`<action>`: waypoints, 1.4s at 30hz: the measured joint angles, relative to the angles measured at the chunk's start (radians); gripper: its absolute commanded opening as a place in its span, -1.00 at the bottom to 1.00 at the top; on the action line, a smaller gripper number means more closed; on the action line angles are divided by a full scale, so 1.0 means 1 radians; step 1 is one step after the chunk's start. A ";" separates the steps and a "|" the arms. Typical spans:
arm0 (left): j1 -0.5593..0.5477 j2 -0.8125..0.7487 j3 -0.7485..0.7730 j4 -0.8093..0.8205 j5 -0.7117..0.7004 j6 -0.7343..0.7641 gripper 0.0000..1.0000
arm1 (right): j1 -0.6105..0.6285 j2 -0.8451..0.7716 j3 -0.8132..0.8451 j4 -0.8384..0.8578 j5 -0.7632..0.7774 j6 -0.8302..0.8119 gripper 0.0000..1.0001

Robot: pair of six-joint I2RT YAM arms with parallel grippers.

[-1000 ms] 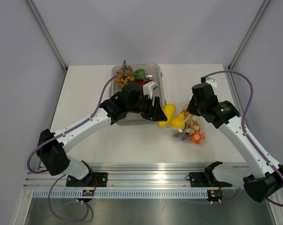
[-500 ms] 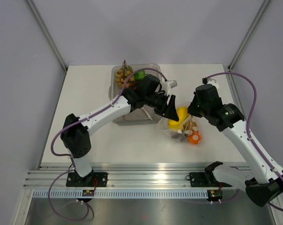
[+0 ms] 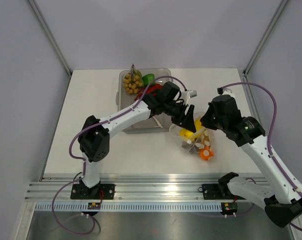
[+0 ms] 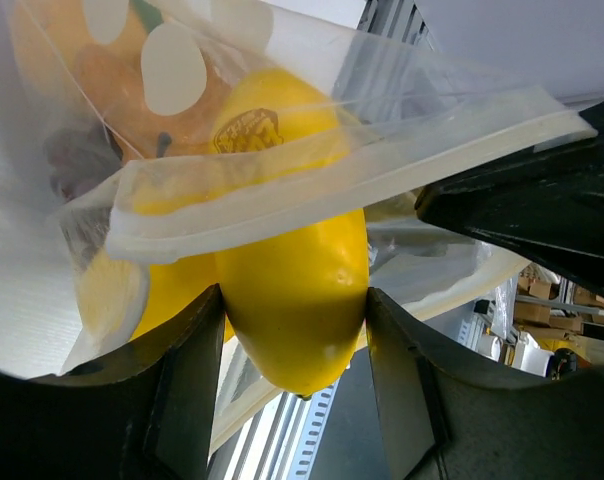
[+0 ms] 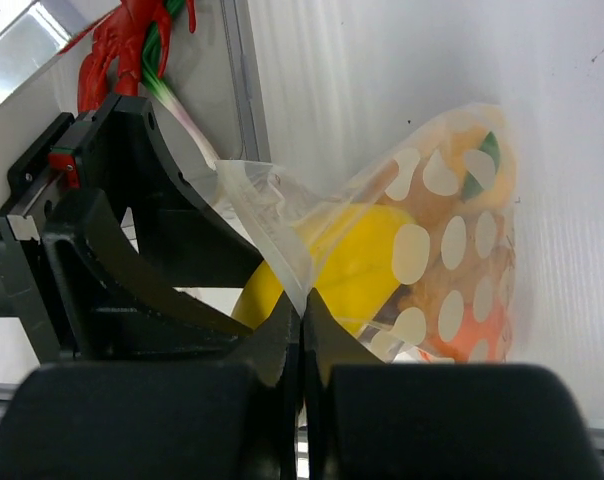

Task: Place the food in the zip-top bag and seal the zipper
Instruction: Place the fake fruit in the zipper food storage bag, then adjust the zipper food storage bag at the center of the board.

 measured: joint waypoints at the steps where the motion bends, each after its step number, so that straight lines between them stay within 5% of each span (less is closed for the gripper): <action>1: -0.005 0.003 0.001 -0.003 -0.002 0.002 0.36 | 0.000 0.000 -0.005 -0.002 0.000 0.005 -1.00; 2: -0.008 0.003 0.001 -0.008 -0.004 0.006 0.56 | 0.000 0.000 -0.010 -0.003 0.001 0.009 -1.00; 5: -0.016 -0.001 0.001 -0.030 -0.010 0.011 0.69 | 0.000 -0.003 -0.021 -0.001 0.001 0.024 -1.00; 11: -0.022 -0.097 -0.017 -0.075 -0.020 0.028 0.72 | 0.000 -0.019 -0.053 0.010 0.011 0.060 -1.00; 15: -0.023 -0.230 -0.068 -0.077 -0.020 0.035 0.27 | 0.000 -0.020 -0.058 0.013 0.011 0.071 -1.00; 16: -0.023 -0.262 -0.087 -0.074 -0.021 0.042 -0.02 | 0.000 -0.020 -0.058 0.013 0.011 0.073 -1.00; 18: -0.024 -0.332 -0.137 -0.076 -0.042 0.049 -0.15 | 0.000 -0.021 -0.060 0.013 0.011 0.076 -1.00; 19: -0.024 -0.361 -0.161 -0.080 -0.063 0.054 -0.07 | 0.000 -0.022 -0.060 0.013 0.011 0.077 -1.00; 22: -0.024 -0.407 -0.223 -0.095 -0.164 0.053 0.61 | 0.000 -0.026 -0.065 0.015 0.011 0.079 -1.00; 28: -0.023 -0.361 -0.285 -0.122 -0.392 0.006 0.63 | 0.000 -0.027 -0.066 0.020 0.011 0.079 -1.00; 37: -0.023 -0.232 -0.329 -0.074 -0.474 -0.047 0.17 | 0.000 -0.042 -0.075 0.021 0.010 0.079 -1.00; 42: -0.023 -0.191 -0.328 -0.006 -0.423 -0.083 -0.55 | 0.000 -0.045 -0.083 0.024 0.007 0.076 -1.00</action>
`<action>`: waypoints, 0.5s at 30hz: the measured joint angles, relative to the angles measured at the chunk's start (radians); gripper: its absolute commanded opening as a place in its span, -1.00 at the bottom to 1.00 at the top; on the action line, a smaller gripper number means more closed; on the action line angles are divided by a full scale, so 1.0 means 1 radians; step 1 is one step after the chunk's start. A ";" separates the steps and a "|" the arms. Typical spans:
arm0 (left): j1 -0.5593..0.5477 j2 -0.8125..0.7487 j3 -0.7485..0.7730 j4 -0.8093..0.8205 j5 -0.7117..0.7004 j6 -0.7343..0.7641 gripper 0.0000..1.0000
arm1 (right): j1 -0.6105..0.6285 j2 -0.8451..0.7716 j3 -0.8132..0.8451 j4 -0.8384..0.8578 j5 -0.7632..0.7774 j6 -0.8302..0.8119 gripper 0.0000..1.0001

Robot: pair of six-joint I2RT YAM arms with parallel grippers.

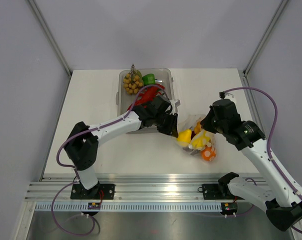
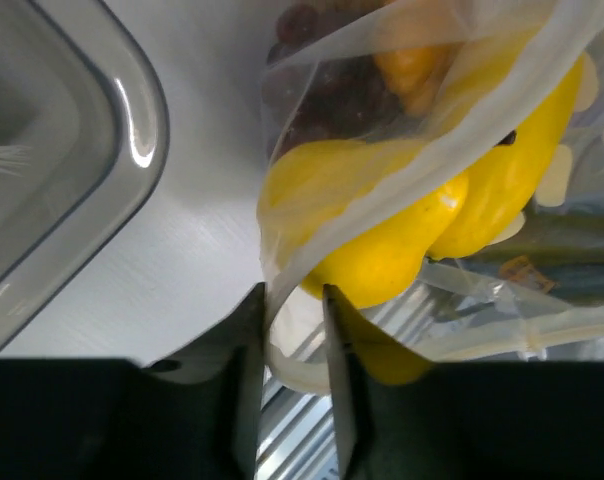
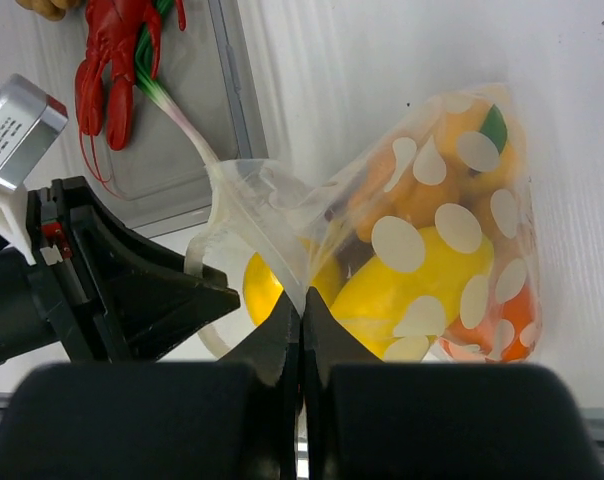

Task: Place the food in the zip-top bag and seal the zipper
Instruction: Adjust the zipper food storage bag at the center of the board.

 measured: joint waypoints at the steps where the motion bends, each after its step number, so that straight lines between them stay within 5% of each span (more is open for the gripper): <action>1: 0.000 0.006 0.000 0.012 0.016 -0.008 -0.80 | 0.000 0.001 0.000 0.001 0.000 -0.002 -1.00; 3: 0.000 0.011 0.000 0.036 0.051 -0.027 -0.98 | 0.000 0.008 0.000 0.004 0.000 -0.013 -0.96; 15: -0.005 0.018 0.069 0.232 0.203 -0.220 -1.00 | 0.000 0.148 0.052 0.000 -0.019 -0.158 0.47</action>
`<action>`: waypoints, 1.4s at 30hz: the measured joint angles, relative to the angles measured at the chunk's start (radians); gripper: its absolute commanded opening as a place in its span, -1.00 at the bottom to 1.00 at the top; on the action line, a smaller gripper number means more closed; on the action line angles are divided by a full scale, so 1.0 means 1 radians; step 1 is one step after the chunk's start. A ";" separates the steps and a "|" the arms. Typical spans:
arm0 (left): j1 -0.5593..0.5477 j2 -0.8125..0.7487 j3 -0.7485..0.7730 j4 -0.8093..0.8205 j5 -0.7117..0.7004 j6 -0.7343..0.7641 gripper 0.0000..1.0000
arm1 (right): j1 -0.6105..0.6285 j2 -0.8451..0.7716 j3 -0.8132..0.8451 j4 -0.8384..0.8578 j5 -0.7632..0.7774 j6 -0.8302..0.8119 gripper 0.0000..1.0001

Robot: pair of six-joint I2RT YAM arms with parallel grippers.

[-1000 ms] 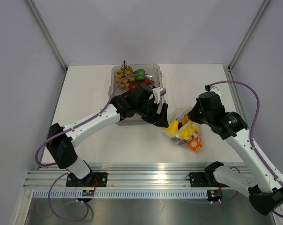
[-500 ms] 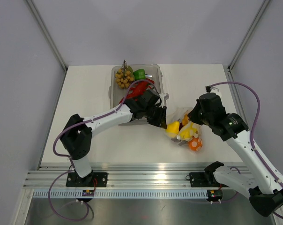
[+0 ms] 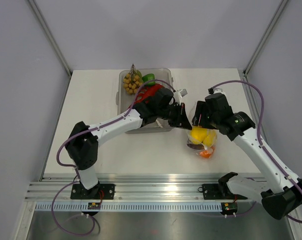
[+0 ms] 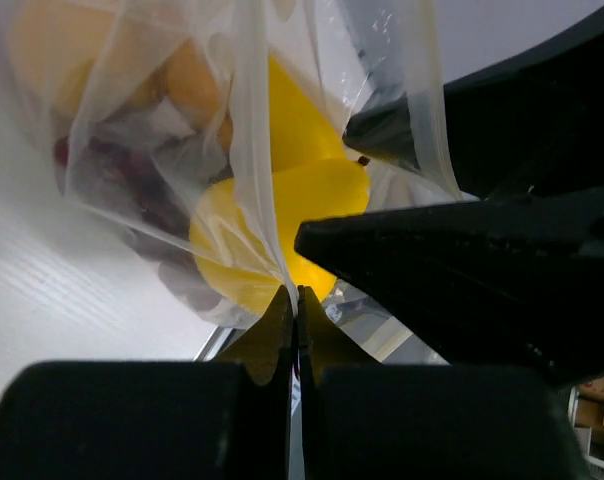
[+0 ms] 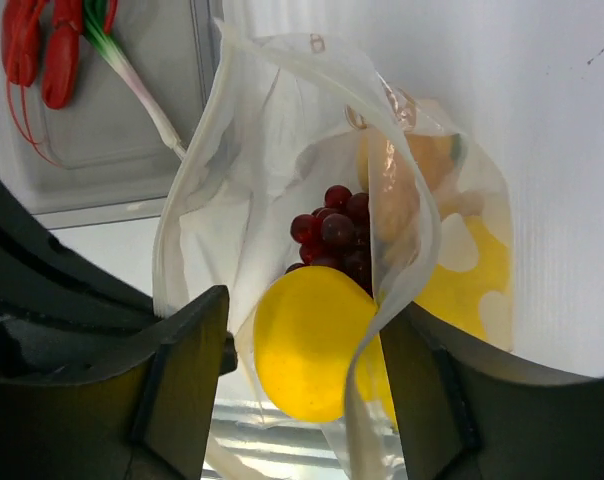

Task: Place the food in the zip-top bag and seal the zipper
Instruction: Adjust the zipper food storage bag at the center of the board.

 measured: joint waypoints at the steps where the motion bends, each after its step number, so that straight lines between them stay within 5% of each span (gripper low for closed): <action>1: -0.001 0.005 0.013 0.011 0.000 -0.016 -1.00 | 0.000 -0.016 0.000 0.000 0.004 -0.010 0.51; 17: 0.031 0.116 0.116 0.053 -0.035 -0.206 -1.00 | 0.000 -0.373 -0.048 -0.117 0.116 -0.045 0.50; 42: 0.074 0.232 0.304 0.013 -0.086 -0.274 -1.00 | 0.034 -0.322 -0.100 -0.146 0.077 0.007 0.21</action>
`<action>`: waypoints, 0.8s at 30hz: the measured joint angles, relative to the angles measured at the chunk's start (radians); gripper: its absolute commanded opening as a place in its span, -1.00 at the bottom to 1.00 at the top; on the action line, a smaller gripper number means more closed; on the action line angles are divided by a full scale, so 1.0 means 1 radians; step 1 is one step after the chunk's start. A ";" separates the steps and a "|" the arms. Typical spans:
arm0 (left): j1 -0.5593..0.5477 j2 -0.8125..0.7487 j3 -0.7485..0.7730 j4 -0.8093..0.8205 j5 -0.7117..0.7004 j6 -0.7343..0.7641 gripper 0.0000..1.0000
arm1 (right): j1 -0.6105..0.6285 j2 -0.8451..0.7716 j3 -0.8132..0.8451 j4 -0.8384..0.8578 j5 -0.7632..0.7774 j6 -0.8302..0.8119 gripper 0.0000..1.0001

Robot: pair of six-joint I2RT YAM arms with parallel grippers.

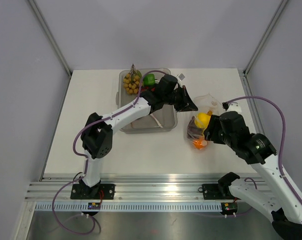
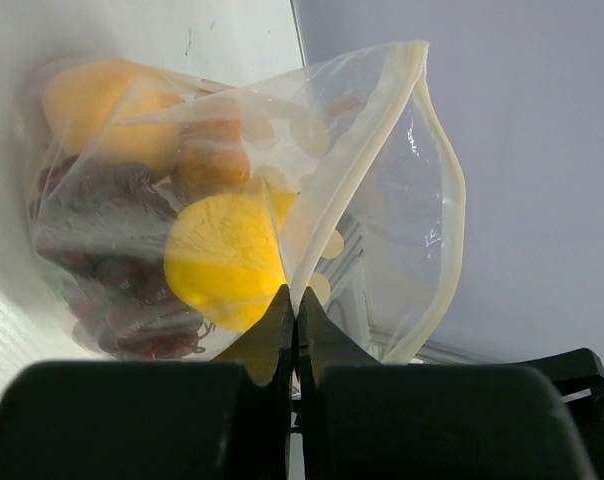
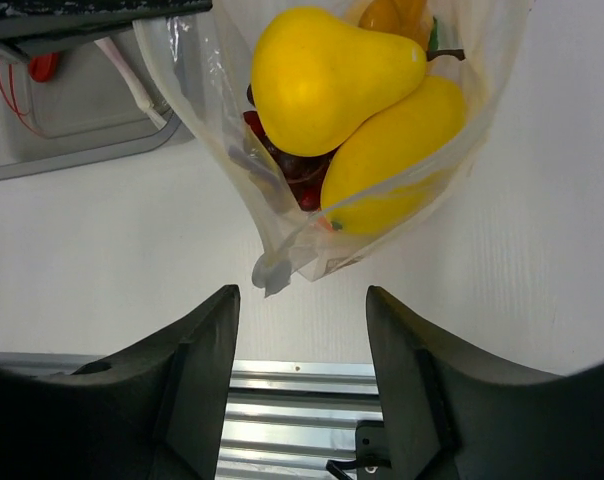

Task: Place the food in the zip-top bag and seal the zipper
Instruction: Adjust the zipper food storage bag at the center of the board.

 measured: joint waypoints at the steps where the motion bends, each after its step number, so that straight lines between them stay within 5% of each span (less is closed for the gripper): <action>1: 0.000 0.002 0.002 0.001 -0.001 0.000 -1.00 | 0.013 0.006 0.000 0.001 0.005 0.003 0.22; 10: 0.000 0.003 0.003 -0.001 -0.003 0.000 -1.00 | 0.097 0.074 -0.003 0.035 0.061 0.024 0.15; 13: 0.000 0.003 0.003 -0.001 -0.003 0.000 -1.00 | 0.105 0.111 -0.009 0.054 0.092 0.034 -0.12; 15: 0.000 0.003 0.003 -0.003 -0.003 0.001 -1.00 | 0.106 0.132 -0.019 0.068 0.114 0.035 -0.82; 16: 0.000 0.003 0.003 -0.003 -0.003 0.001 -1.00 | 0.107 0.138 -0.029 0.081 0.130 0.040 -0.98; 24: 0.018 -0.025 -0.052 0.012 -0.002 0.010 -1.00 | 0.109 0.128 -0.061 0.182 0.201 -0.064 -1.00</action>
